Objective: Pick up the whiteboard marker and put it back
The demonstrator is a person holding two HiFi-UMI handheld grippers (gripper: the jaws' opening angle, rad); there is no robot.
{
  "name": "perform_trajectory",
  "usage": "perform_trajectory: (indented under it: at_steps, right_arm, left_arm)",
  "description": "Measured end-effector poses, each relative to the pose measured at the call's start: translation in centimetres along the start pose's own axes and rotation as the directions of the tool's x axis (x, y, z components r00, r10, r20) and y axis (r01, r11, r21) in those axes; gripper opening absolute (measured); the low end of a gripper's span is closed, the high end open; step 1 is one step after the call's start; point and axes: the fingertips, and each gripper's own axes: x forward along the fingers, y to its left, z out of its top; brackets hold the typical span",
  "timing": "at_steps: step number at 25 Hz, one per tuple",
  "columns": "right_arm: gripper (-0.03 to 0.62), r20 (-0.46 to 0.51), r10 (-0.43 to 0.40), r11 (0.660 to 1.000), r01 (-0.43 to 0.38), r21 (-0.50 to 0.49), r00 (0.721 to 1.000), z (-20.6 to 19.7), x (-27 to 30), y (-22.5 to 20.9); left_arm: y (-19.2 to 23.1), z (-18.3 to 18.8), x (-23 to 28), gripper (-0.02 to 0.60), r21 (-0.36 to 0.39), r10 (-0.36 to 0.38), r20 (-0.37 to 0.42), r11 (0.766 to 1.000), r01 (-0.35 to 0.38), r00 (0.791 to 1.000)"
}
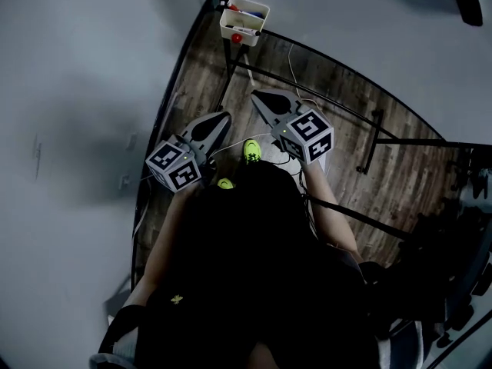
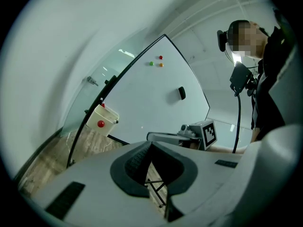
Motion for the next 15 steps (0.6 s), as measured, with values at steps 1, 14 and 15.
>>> perform_trajectory:
  at_steps: [1,14,15]
  right_arm:
    - [-0.003,-0.004,0.003,1.000,-0.003,-0.001,1.000,0.0,0.0,-0.6]
    - [-0.003,0.000,0.096,0.995,-0.096,-0.001,0.995,1.1,1.1,-6.9]
    - [-0.003,-0.001,0.101,0.995,-0.101,-0.007,0.995,1.2,1.2,-7.3]
  left_arm:
    - [0.1,0.1,0.5,0.014,0.000,0.004,0.002,1.000,-0.004,1.000]
    - [2.6,1.9,6.2,0.014,-0.011,0.086,0.018,0.996,-0.086,0.996]
    - [2.7,2.1,6.6,0.013,-0.008,0.092,0.025,0.996,-0.092,0.995]
